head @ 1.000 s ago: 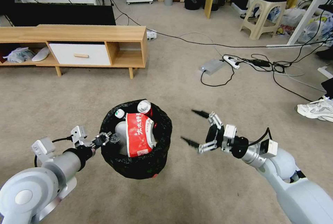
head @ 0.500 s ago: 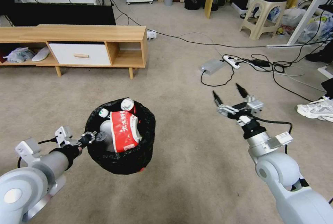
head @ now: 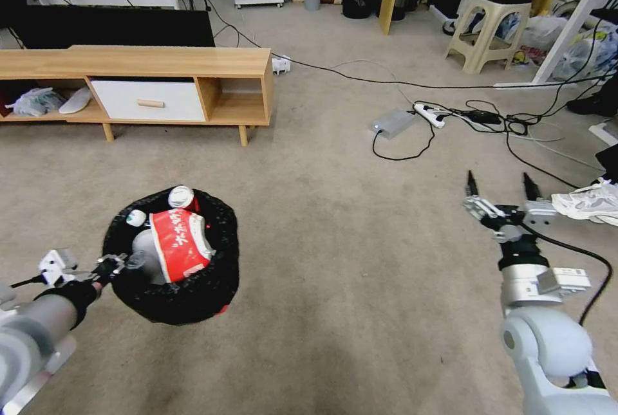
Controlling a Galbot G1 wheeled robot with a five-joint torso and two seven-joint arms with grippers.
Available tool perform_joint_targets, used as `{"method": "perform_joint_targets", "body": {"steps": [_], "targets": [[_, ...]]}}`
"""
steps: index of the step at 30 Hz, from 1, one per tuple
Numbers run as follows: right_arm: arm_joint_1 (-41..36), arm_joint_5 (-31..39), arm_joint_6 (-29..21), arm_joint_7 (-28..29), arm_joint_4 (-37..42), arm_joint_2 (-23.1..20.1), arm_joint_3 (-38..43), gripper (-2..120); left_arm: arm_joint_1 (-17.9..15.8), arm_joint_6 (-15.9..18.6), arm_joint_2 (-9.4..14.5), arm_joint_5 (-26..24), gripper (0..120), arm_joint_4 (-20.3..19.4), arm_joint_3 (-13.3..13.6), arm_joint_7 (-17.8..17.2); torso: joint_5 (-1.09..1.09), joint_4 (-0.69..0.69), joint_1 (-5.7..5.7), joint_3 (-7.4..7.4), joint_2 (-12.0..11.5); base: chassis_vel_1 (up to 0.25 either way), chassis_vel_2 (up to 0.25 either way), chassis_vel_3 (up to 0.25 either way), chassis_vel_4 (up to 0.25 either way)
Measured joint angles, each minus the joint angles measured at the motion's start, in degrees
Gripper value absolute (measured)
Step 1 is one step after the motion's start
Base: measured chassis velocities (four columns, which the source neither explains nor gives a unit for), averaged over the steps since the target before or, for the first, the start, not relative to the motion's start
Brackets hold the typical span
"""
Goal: Pick up the trash bin and place the garbage on the floor into it.
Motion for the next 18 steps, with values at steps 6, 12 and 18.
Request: {"method": "perform_joint_targets", "body": {"steps": [6, 12, 18], "targets": [[-4.47, -0.27, -1.21, 1.57, 2.6, 0.79, 4.27, 100, 0.92, 0.0, -0.39, -0.43, 2, -1.12, -1.57, -0.01, 0.0, -0.01, 0.0, 0.0, 0.0, 0.0, 0.0, 0.0, 0.0], [-6.48, -0.13, -0.65, 1.69, 3.15, 1.47, 5.79, 100, 1.44, 0.0, -1.08, -0.23, 2, -1.82, -0.94, -0.01, 0.0, 0.0, 0.0, 0.01, 0.0, 0.0, 0.0, 0.0, 0.0], [-8.53, 0.14, -0.27, 3.2, 4.19, 2.49, 5.11, 100, 1.5, 0.0, -2.17, 0.77, 2, -3.57, 1.0, -0.09, 0.0, -0.01, 0.0, 0.01, 0.0, 0.0, 0.0, 0.0, 0.0]]}}
